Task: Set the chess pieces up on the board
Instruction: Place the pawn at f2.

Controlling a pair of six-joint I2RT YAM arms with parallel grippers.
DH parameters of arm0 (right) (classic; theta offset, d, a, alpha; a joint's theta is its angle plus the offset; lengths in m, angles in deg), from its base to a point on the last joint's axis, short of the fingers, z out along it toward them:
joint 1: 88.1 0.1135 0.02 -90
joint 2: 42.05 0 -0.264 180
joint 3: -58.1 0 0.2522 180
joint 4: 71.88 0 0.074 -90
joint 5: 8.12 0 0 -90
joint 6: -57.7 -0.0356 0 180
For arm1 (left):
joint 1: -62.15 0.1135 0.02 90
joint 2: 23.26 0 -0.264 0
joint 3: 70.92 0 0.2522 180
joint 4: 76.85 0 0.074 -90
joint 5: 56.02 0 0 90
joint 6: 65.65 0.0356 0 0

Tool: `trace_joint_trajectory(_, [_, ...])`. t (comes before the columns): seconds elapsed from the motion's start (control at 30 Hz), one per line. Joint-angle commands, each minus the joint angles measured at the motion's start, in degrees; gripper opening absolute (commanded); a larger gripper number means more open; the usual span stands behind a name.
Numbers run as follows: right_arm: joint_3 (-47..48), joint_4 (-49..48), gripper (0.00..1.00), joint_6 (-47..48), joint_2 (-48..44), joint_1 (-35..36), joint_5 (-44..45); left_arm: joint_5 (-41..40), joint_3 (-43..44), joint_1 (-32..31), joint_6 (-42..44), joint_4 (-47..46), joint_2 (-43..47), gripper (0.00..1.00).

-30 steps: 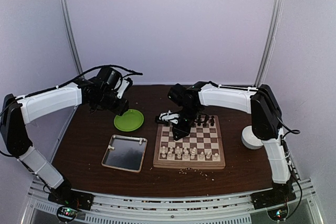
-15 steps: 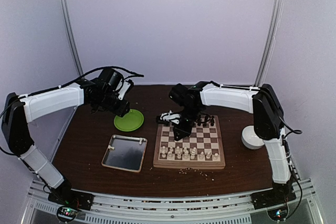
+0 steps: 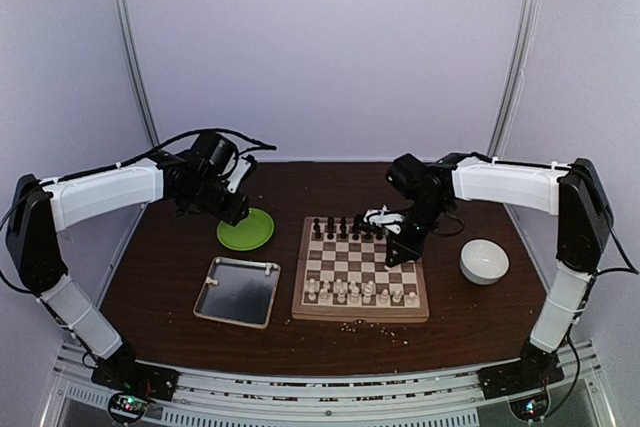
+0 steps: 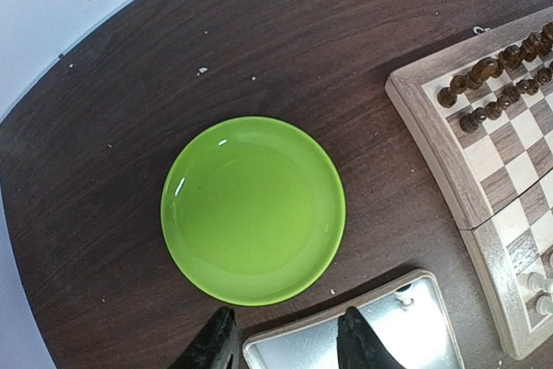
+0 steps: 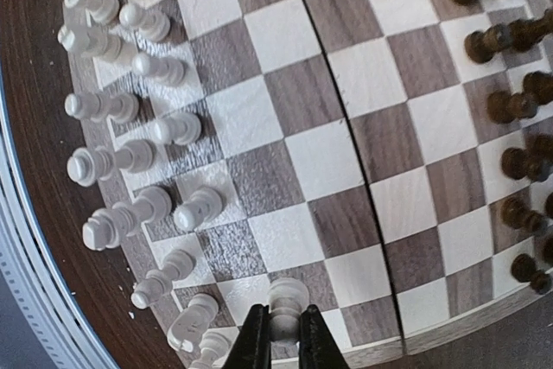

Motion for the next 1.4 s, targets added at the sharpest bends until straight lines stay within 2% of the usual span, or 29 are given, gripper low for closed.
trace_joint_trajectory(0.0, [-3.71, -2.85, 0.05, 0.29, -1.79, 0.27, -1.02, 1.25, 2.02, -0.06, -0.60, -0.71, -0.95, 0.41])
trace_joint_trajectory(0.37, [-3.87, -1.83, 0.06, 2.49, 0.81, 2.81, -2.77, 2.24, 2.53, -0.08, -0.34, -0.16, -1.67, 0.41])
trace_joint_trajectory(1.13, [-4.38, -1.36, 0.07, 3.54, 3.70, 3.20, -3.54, 2.55, 2.82, -0.05, -0.12, 0.58, -2.10, 0.41])
trace_joint_trajectory(1.37, [-4.42, -1.55, 0.16, 3.12, 3.56, 3.22, -3.27, 2.51, 2.81, -0.09, -0.08, 0.60, -2.10, 0.41])
